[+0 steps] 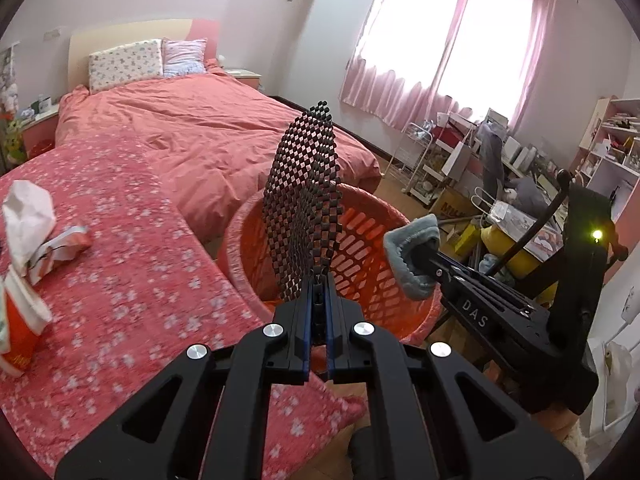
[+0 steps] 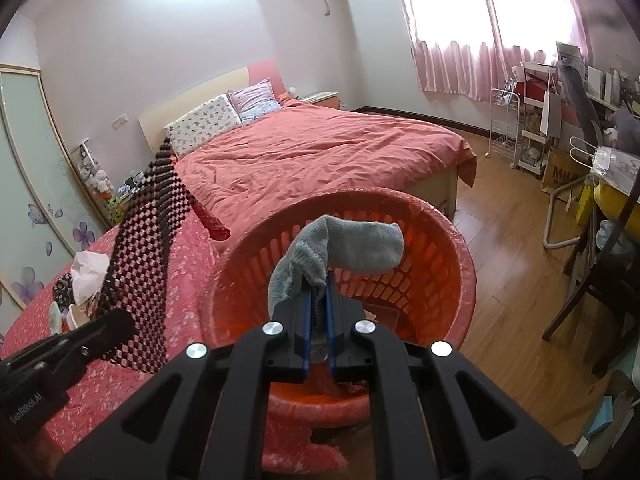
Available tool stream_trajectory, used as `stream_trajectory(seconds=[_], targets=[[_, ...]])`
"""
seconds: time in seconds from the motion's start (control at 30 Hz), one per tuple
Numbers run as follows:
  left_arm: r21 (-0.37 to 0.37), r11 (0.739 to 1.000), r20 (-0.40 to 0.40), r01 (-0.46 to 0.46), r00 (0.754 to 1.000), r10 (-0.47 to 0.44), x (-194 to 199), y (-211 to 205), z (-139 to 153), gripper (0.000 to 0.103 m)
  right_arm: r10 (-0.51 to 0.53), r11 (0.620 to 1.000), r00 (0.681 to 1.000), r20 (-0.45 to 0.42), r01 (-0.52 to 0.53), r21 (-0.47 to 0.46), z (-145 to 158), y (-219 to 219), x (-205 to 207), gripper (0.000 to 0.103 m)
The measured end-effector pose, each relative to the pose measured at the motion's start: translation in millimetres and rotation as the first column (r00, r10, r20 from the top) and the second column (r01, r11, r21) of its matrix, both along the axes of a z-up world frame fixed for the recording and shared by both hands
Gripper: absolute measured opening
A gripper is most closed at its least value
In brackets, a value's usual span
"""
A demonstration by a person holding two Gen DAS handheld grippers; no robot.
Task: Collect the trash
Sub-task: 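Carry the mesh pad and sock over the orange basket and open both tools, then move both tools back over the bed toward the paper cup and green cloth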
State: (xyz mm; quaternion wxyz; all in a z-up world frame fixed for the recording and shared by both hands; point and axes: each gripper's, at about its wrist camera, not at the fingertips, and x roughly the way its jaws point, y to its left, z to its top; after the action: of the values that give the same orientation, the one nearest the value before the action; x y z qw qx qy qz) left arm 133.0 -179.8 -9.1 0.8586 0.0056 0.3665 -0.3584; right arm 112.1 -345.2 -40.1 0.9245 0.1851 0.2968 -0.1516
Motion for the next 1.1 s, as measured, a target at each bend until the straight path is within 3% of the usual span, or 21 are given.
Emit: stream_trajectory(seconds=[0.5,0.8,0.9,1.0,1.1], targets=[[0.068,0.998,-0.060,0.021,0.998,-0.017,21.0,-27.7,-25.8,0.005,-0.007,1.000,1.000,-0.007,0.007,0.024,-13.4,-22.9,21.0,0.008],[0.098,0.995,-0.140,0.003,0.990,0.011,34.1,-26.0,-39.5,0.008,-0.012,0.998,1.000,-0.013,0.013,0.060,-18.3,-31.4,28.3,0.025],[0.100,0.995,-0.149,-0.002,0.989,0.016,35.0,-23.6,-40.3,0.014,-0.026,0.998,1.000,-0.013,0.027,0.059,-19.3,-33.2,24.8,0.031],[0.103,0.995,-0.141,-0.014,0.990,0.029,35.6,-19.4,-38.7,0.033,-0.040,0.998,0.999,-0.014,0.041,0.057,-19.7,-35.0,21.3,0.035],[0.101,0.994,-0.140,-0.029,0.989,0.043,36.9,-11.9,-36.5,0.034,-0.048,0.997,0.999,-0.015,0.049,0.061,-19.5,-36.8,18.2,0.036]])
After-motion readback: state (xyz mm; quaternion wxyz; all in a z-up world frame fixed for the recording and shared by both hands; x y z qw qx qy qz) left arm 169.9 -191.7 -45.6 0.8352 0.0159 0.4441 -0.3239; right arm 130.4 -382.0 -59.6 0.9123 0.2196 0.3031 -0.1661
